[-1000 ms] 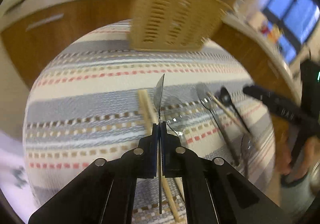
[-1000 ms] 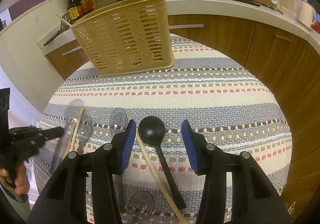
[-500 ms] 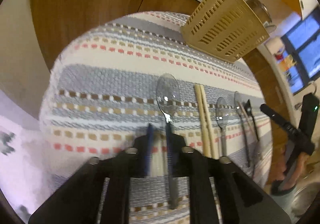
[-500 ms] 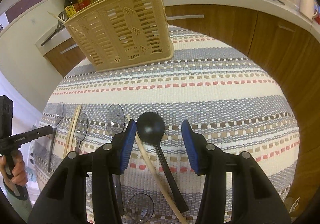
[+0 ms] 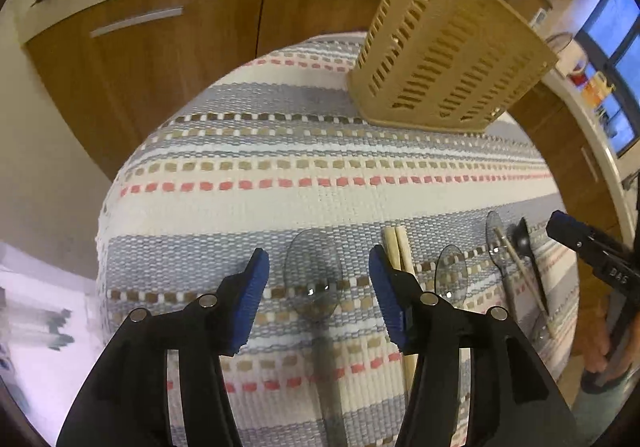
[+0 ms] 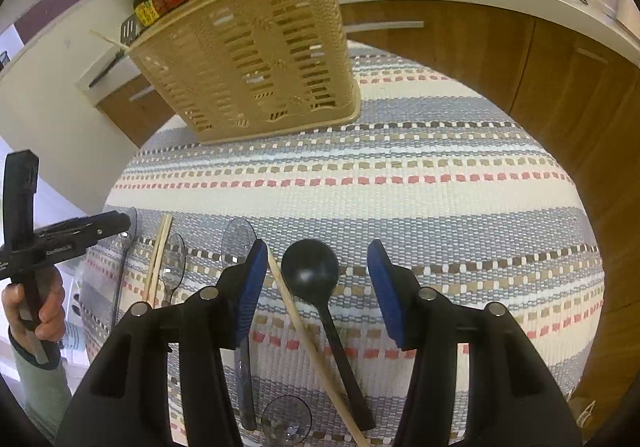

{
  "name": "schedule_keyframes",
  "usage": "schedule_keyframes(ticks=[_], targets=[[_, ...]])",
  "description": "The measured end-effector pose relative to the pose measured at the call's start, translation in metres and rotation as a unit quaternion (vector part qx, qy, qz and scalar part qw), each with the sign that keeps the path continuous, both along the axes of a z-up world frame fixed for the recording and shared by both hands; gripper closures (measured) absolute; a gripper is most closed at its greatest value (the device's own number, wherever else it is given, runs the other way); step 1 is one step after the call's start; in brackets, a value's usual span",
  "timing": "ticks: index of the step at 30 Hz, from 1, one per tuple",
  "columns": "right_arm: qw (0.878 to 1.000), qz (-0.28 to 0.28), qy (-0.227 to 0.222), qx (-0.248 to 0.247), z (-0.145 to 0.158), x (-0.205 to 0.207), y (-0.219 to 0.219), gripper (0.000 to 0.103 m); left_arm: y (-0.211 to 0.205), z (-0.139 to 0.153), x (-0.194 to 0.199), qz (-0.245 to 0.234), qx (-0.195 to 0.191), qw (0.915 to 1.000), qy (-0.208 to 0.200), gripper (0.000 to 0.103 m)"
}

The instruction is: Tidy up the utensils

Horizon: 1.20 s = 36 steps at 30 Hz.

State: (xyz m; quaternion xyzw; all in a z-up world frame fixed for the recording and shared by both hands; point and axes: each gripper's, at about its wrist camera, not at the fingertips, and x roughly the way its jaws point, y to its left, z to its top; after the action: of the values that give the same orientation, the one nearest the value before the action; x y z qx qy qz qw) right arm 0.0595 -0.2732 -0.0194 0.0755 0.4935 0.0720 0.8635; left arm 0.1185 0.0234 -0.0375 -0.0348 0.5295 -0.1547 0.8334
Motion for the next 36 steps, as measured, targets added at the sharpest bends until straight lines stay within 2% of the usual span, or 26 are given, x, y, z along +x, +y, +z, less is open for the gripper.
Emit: schedule_keyframes(ticks=[3,5,7,10,13,16,19,23,25,26,28,36], targets=[[1.000,0.002,0.023,-0.009,-0.008,0.009,0.004,0.054,-0.010,-0.004,0.004,-0.007,0.007,0.9999,0.008,0.054],[0.999,0.011,0.040,-0.011,-0.014,0.015,0.008,0.054,-0.014,-0.008,0.004,-0.010,0.019,0.9997,0.011,0.063],[0.999,0.018,0.052,-0.001,-0.016,0.020,0.011,0.054,-0.018,-0.008,0.004,-0.012,0.034,0.9993,0.005,0.066],[0.997,0.023,0.070,0.007,-0.021,0.029,0.014,0.054,-0.018,-0.009,0.004,-0.013,0.037,0.9992,0.004,0.067],[0.996,0.034,0.084,-0.021,-0.028,0.033,0.022,0.054,-0.016,-0.009,0.004,-0.015,0.035,0.9993,0.004,0.068],[0.995,0.041,0.087,-0.034,-0.027,0.032,0.024,0.054,-0.015,-0.010,0.003,-0.020,0.037,0.9991,0.001,0.068],[0.995,0.041,0.087,-0.026,-0.027,0.028,0.019,0.054,-0.016,-0.011,0.004,-0.020,0.036,0.9991,0.000,0.068],[0.993,0.051,0.087,-0.053,-0.025,0.021,0.022,0.055,-0.016,-0.011,0.004,-0.022,0.040,0.9990,0.000,0.068],[0.992,0.053,0.085,-0.075,-0.026,0.018,0.029,0.061,-0.017,-0.011,0.004,-0.023,0.043,0.9988,0.000,0.068],[0.991,0.055,0.083,-0.085,-0.026,0.017,0.030,0.068,-0.018,-0.011,0.004,-0.023,0.044,0.9988,0.000,0.068],[0.991,0.059,0.083,-0.082,-0.026,0.015,0.031,0.068,-0.020,-0.011,0.004,-0.019,0.054,0.9983,-0.003,0.073],[0.994,0.066,0.045,-0.079,-0.018,-0.006,0.030,0.068,-0.015,-0.010,0.001,-0.011,0.035,0.9993,-0.007,0.074]])
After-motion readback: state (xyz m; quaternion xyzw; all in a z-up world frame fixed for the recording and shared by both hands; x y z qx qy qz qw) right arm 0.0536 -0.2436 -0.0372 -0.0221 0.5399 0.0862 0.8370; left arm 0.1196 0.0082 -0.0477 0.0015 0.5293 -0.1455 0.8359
